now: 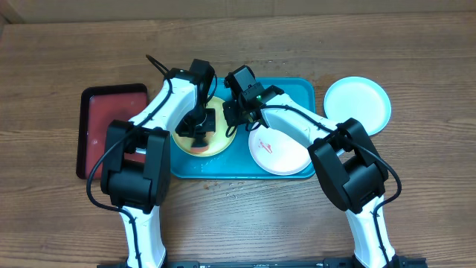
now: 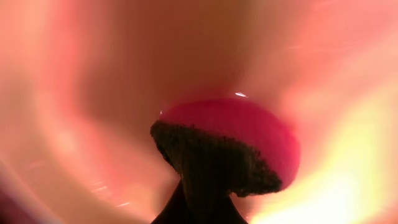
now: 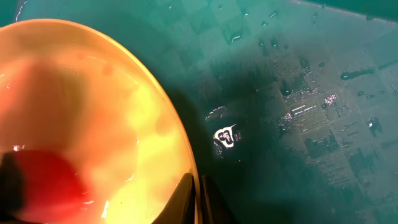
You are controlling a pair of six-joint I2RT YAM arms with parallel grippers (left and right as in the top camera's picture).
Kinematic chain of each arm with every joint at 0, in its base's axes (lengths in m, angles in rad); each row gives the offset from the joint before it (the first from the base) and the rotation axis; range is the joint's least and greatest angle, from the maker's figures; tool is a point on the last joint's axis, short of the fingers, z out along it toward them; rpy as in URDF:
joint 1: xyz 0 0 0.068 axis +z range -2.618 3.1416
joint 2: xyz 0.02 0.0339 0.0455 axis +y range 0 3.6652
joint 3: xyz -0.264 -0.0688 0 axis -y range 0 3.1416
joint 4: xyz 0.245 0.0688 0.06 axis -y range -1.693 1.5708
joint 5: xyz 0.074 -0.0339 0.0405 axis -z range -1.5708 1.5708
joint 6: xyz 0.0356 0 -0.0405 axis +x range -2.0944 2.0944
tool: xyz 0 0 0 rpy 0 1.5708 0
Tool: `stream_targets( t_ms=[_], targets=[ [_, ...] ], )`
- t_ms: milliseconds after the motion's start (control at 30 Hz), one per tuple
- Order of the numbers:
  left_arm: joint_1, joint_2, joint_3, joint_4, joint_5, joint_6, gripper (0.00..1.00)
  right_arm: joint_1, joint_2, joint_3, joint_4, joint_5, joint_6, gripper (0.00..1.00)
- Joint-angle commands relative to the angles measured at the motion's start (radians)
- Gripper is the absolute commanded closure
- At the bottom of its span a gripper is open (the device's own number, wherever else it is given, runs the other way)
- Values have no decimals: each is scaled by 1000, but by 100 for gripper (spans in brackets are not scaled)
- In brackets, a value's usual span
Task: Clean dirty plates on tray and stack at the side
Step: 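Scrub the yellow plate with the sponge in the left gripper, then return the sponge to the red tray with the left gripper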
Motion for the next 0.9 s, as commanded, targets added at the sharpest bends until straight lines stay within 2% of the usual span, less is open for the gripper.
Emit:
stream_targets(
  t_ms=[0, 67, 200, 333, 467, 700, 867],
  targets=[
    [8, 15, -10, -17, -323, -2, 96, -5, 37, -35, -28, 66, 1, 96],
    [8, 15, -4, -17, -400, -4, 96, -5, 37, -35, -29, 66, 1, 96],
    [8, 12, 43, -48, -411, -34, 96, -5, 37, -35, -32, 66, 1, 96],
    [8, 0, 145, -135, -411, -169, 96, -5, 37, -36, -36, 66, 1, 96],
    [18, -40, 245, -201, -401, -253, 96, -5, 37, -36, -44, 66, 1, 96],
    [105, -212, 275, -172, -347, -253, 96, -5, 37, -36, -43, 66, 1, 96],
    [247, -252, 275, -174, -253, -200, 96, -5, 37, -36, -32, 66, 1, 96]
  ],
)
